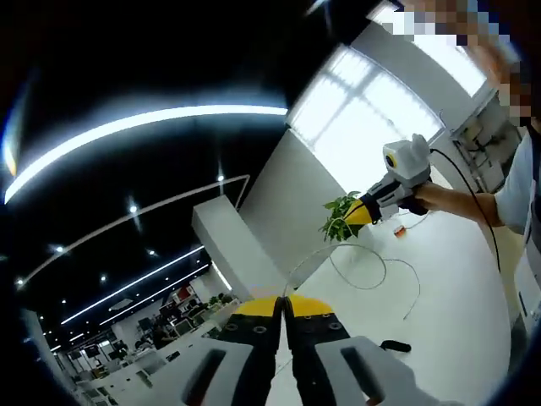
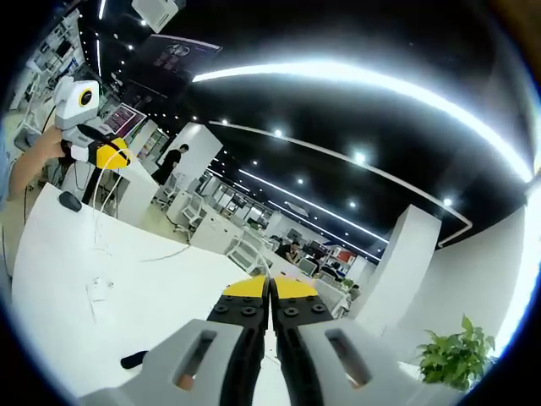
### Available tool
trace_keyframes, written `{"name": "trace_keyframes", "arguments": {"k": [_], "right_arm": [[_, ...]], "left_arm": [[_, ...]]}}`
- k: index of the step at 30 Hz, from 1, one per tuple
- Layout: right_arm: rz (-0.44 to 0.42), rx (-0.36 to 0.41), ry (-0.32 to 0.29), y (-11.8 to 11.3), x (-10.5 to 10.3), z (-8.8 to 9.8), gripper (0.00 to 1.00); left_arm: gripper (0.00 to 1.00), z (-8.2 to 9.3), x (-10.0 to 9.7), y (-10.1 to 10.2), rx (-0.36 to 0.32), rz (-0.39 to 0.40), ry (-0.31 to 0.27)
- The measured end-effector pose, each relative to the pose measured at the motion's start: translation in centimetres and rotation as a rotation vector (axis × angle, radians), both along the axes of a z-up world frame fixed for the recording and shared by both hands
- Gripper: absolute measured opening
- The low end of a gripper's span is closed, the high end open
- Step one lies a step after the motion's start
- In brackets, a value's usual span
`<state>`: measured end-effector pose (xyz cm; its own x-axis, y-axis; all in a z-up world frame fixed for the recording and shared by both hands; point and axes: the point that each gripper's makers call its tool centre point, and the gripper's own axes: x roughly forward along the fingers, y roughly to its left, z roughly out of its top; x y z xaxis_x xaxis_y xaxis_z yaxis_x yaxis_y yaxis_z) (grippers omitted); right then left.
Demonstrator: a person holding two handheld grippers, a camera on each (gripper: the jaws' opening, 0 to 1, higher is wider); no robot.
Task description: Peel open the Velcro strap on the desktop, arrange the wired earphones neatly onto it, and close the Velcro strap to secure them.
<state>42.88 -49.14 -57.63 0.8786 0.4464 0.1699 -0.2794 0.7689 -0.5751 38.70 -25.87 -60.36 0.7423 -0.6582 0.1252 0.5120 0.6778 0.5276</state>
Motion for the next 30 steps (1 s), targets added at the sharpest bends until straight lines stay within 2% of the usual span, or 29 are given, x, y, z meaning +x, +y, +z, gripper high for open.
{"name": "trace_keyframes", "arguments": {"k": [1, 4, 7, 11, 15, 19, 21, 25, 30], "right_arm": [[0.002, -0.002, 0.006, 0.0, 0.0, -0.7, 0.03], [0.014, -0.007, 0.019, 0.6, 0.1, -1.3, 0.03], [0.021, -0.018, 0.029, 1.1, 0.1, -2.0, 0.03], [0.038, -0.040, 0.051, 2.0, 0.1, -2.7, 0.03], [0.056, -0.056, 0.076, 3.2, 0.4, -4.3, 0.03], [0.067, -0.065, 0.105, 3.8, 0.6, -5.7, 0.03], [0.073, -0.070, 0.122, 4.0, 0.7, -6.5, 0.03], [0.074, -0.091, 0.136, 4.4, 0.6, -7.5, 0.03], [0.081, -0.088, 0.138, 4.6, 0.5, -7.7, 0.03]], "left_arm": [[0.06, -1.5, 0.5, 0.7, -0.007, 0.011, 0.044], [0.06, -5.6, 1.6, 2.3, -0.033, 0.027, 0.153], [0.06, -8.9, 2.1, 3.9, -0.017, 0.055, 0.177], [0.06, -12.8, 2.4, 5.5, -0.036, 0.086, 0.251], [0.06, -15.2, 2.6, 6.1, -0.024, 0.107, 0.295], [0.06, -16.7, 2.8, 5.8, -0.002, 0.117, 0.311], [0.06, -17.6, 2.1, 5.0, 0.000, 0.095, 0.338], [0.06, -19.0, 1.4, 3.5, 0.020, 0.077, 0.348], [0.06, -20.5, 1.5, 2.4, -0.015, 0.043, 0.403]]}}
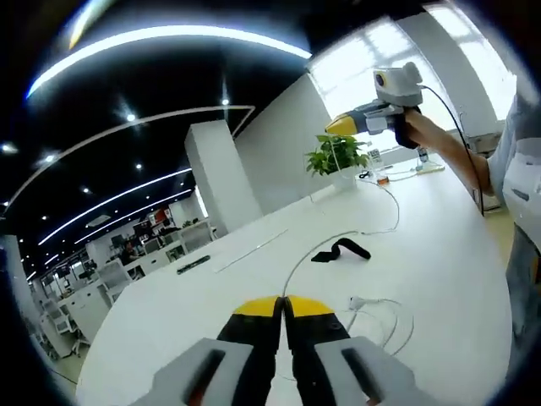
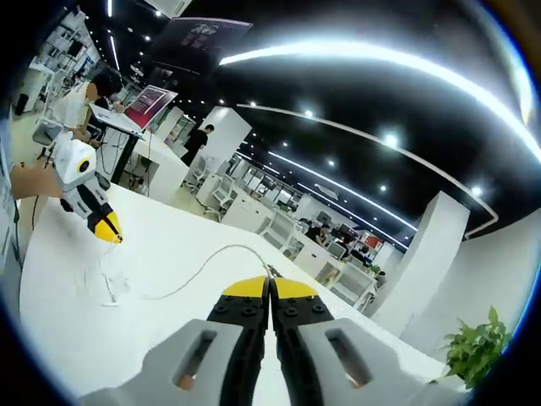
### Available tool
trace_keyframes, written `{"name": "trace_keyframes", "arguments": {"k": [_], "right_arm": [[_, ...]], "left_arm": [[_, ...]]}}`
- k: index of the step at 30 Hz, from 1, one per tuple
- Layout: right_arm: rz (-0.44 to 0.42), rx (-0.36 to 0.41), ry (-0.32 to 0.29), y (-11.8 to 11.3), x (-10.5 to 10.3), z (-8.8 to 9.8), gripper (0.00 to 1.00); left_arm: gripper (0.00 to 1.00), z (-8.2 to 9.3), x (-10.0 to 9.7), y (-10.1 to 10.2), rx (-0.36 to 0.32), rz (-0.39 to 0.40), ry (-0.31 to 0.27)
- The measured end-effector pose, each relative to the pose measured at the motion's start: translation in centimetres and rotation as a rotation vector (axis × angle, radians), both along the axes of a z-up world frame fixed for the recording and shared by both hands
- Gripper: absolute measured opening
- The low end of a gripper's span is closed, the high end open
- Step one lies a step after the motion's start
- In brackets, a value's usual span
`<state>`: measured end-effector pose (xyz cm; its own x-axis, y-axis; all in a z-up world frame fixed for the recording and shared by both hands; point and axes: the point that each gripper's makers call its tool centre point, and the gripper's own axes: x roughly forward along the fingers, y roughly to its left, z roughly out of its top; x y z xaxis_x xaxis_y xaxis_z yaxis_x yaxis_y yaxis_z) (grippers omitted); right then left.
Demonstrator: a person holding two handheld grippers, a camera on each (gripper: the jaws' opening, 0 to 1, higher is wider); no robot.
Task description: Peel open the Velcro strap on the desktop, arrange the wired earphones neatly onto it, and close the Velcro strap to secure them.
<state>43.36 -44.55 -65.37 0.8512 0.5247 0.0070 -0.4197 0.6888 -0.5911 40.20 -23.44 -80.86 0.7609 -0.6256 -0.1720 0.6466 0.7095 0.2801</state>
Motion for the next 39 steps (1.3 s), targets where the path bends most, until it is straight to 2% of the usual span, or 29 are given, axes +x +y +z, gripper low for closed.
{"name": "trace_keyframes", "arguments": {"k": [6, 11, 16, 18, 22, 39], "right_arm": [[-0.025, -0.026, -0.006, -0.4, 0.0, -0.7, 0.03], [-0.006, -0.029, 0.016, 0.1, -0.2, -1.4, 0.03], [0.016, -0.038, 0.024, 1.0, -0.4, -1.8, 0.03], [0.020, -0.040, 0.027, 1.1, -0.4, -2.0, 0.03], [0.028, -0.042, 0.040, 1.3, -0.3, -2.4, 0.03], [0.040, -0.056, 0.101, 1.3, -1.3, -5.0, 0.03]], "left_arm": [[0.06, -1.3, -0.4, -1.2, 0.018, -0.035, 0.030], [0.06, -1.1, -1.2, -2.8, 0.001, -0.087, 0.048], [0.07, -1.1, -2.4, -4.7, -0.039, -0.161, 0.091], [0.07, -1.4, -2.5, -5.0, -0.037, -0.165, 0.098], [0.07, -2.2, -2.0, -4.4, -0.010, -0.143, 0.100], [0.12, -3.2, -2.4, -2.5, 0.041, -0.113, 0.109]]}}
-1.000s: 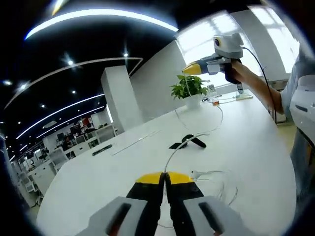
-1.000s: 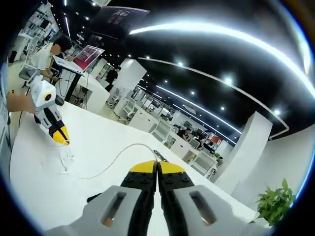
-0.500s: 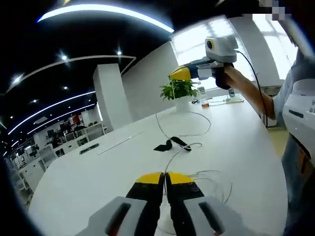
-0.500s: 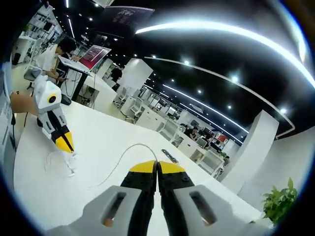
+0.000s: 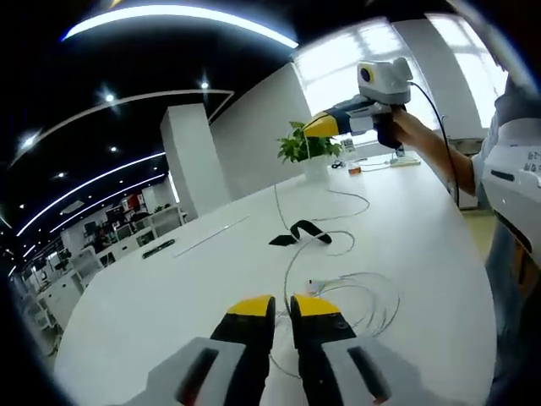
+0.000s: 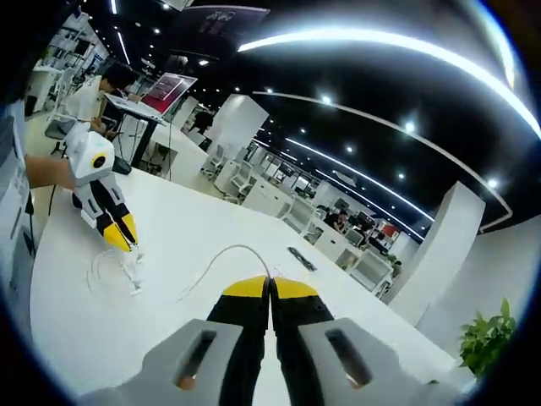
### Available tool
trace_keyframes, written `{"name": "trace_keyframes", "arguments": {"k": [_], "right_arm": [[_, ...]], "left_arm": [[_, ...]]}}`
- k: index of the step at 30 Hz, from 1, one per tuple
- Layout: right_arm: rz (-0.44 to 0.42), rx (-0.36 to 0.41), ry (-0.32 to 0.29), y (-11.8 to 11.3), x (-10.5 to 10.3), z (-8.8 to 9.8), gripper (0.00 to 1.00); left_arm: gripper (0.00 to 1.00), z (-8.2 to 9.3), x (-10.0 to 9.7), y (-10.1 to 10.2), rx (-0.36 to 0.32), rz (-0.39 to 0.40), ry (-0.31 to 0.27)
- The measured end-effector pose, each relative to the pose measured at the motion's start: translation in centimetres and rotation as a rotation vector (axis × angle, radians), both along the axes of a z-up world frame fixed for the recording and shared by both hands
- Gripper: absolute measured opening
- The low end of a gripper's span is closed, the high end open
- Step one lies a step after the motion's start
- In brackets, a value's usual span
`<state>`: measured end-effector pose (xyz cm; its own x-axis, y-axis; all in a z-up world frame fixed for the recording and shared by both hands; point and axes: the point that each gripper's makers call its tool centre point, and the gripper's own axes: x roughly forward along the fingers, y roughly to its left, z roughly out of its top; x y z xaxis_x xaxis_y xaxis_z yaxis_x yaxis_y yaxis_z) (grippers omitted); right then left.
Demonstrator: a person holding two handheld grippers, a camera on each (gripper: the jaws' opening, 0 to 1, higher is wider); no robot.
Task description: Peel open the Velcro strap on the desktop, arrange the wired earphones neatly onto it, and close the Velcro strap to secure them.
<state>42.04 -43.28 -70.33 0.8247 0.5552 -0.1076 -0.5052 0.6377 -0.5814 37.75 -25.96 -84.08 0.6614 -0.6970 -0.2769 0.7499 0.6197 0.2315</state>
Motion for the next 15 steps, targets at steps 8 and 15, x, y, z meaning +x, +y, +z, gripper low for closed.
{"name": "trace_keyframes", "arguments": {"k": [8, 15], "right_arm": [[-0.002, 0.013, 0.013, -0.4, -0.6, -0.3, 0.03], [0.083, 0.049, 0.024, 1.5, -2.8, 0.7, 0.03]], "left_arm": [[0.14, 0.3, -0.2, 0.6, -0.012, 0.020, -0.010], [0.14, 1.0, -0.6, 0.3, -0.023, 0.018, -0.031]]}}
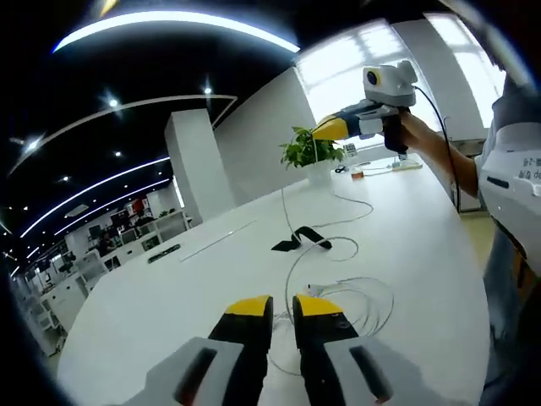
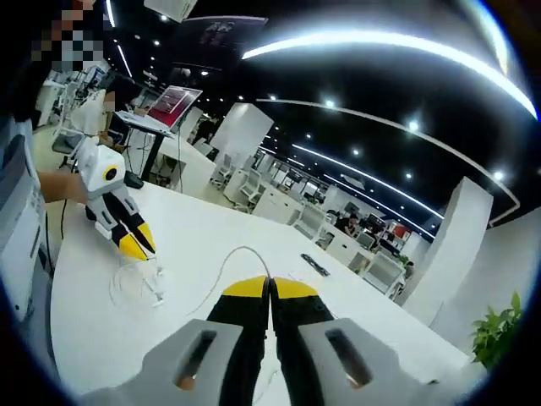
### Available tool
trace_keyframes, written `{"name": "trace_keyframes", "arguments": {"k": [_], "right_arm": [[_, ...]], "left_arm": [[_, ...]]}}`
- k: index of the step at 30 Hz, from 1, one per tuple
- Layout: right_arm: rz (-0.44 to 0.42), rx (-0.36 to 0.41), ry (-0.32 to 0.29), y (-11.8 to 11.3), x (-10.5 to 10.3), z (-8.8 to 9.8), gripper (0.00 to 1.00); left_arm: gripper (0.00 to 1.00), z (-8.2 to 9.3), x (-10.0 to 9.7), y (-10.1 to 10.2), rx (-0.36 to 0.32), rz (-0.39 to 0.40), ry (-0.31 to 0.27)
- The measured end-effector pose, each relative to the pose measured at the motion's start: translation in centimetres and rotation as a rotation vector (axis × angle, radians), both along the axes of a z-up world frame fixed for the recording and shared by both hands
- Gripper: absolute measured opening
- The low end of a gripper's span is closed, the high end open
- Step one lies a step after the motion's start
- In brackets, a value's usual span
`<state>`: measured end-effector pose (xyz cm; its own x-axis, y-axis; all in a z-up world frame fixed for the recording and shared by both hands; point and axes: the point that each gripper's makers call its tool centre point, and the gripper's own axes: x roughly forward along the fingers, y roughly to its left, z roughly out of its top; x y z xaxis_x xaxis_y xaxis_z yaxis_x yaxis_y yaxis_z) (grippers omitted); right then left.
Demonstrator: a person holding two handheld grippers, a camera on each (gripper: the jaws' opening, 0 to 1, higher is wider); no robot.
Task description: Peel open the Velcro strap on the desktop, arrange the wired earphones neatly onto it, and close the Velcro strap to secure them.
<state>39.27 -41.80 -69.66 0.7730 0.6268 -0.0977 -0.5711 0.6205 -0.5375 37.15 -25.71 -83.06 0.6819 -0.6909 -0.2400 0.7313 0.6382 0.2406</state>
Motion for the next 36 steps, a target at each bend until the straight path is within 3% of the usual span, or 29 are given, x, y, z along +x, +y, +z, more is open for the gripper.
{"name": "trace_keyframes", "arguments": {"k": [7, 16, 20, 23, 28, 31, 36], "right_arm": [[0.119, -0.023, -0.011, 3.4, -2.7, 1.3, 0.03], [0.238, -0.082, 0.026, 7.6, -4.6, -0.1, 0.03], [0.280, -0.085, 0.060, 9.0, -4.9, -1.0, 0.03], [0.325, -0.058, 0.107, 9.9, -5.3, -1.4, 0.03], [0.374, 0.050, 0.227, 10.2, -5.3, -1.7, 0.03], [0.347, 0.054, 0.308, 9.4, -4.3, -3.6, 0.03], [0.283, 0.029, 0.407, 8.0, -2.1, -7.5, 0.03]], "left_arm": [[0.13, 0.7, -0.1, 1.3, -0.022, 0.039, -0.015], [0.13, 0.7, -0.6, 2.8, -0.019, 0.073, -0.025], [0.13, 1.0, -0.7, 3.4, -0.063, 0.080, -0.017], [0.13, 1.2, -0.8, 3.3, -0.062, 0.079, -0.034], [0.13, 2.4, -1.1, 3.3, -0.087, 0.080, -0.065], [0.13, 2.9, -1.0, 3.0, -0.094, 0.072, -0.078], [0.13, 2.0, -0.3, 1.9, -0.083, 0.056, -0.067]]}}
